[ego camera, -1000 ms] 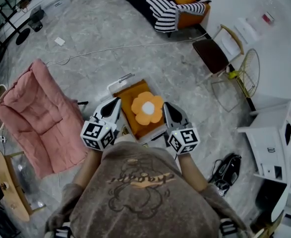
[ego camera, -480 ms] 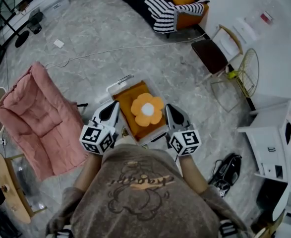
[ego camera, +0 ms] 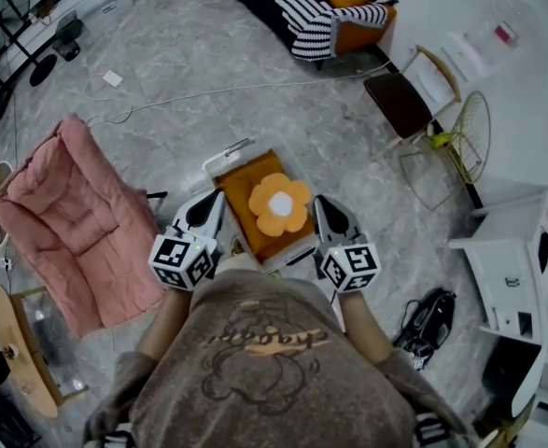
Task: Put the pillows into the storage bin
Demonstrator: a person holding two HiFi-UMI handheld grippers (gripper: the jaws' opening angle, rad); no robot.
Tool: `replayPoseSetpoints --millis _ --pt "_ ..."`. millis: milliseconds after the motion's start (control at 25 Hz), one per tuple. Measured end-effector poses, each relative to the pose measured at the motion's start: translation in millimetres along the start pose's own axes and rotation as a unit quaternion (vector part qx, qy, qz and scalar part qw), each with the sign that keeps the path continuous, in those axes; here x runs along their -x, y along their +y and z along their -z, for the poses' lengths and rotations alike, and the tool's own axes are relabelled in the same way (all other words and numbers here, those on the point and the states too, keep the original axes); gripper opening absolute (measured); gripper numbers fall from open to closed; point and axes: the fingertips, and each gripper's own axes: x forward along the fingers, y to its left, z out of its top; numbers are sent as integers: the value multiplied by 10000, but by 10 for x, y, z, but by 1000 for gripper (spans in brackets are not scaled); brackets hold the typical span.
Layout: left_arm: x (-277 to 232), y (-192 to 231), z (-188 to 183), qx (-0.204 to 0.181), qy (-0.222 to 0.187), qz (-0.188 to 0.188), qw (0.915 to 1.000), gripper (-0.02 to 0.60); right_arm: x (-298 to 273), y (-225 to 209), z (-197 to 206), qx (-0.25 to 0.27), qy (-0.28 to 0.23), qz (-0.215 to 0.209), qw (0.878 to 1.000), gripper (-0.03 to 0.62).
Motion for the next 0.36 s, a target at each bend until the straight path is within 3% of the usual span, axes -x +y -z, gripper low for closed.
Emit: replayPoseSetpoints --millis 360 --pt "-17 104 -21 5 8 -34 10000 5 -99 26 -6 37 59 -58 10000 0"
